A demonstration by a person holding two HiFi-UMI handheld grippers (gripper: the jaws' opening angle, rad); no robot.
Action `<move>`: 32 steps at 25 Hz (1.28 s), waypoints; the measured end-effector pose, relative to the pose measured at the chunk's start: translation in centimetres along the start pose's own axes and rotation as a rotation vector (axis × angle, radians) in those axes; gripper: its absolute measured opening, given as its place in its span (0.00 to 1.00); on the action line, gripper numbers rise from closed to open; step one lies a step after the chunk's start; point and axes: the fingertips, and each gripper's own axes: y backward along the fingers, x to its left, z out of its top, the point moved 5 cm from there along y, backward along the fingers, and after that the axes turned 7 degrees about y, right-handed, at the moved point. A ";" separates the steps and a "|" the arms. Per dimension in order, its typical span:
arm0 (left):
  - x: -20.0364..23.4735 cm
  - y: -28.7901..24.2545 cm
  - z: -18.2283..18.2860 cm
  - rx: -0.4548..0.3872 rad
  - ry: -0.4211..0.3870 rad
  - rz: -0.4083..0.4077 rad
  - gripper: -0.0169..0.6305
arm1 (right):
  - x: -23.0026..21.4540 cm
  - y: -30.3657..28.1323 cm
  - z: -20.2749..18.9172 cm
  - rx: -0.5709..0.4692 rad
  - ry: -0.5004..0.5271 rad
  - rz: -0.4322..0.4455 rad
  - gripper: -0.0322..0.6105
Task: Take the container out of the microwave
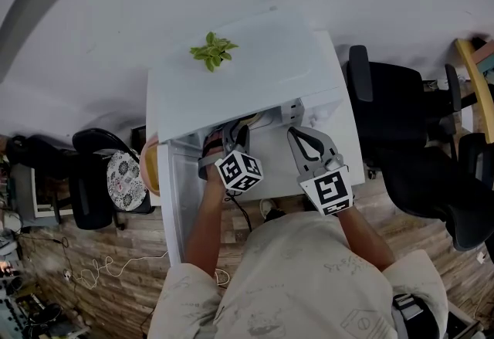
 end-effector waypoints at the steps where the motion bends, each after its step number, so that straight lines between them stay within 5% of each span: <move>1: -0.1 -0.2 0.0 0.009 -0.019 -0.005 0.22 | 0.0 0.0 0.0 0.000 -0.002 -0.001 0.07; 32: -1.1 -2.9 -1.1 0.158 -0.212 -0.100 0.19 | -0.1 0.4 -0.2 0.002 -0.017 -0.015 0.07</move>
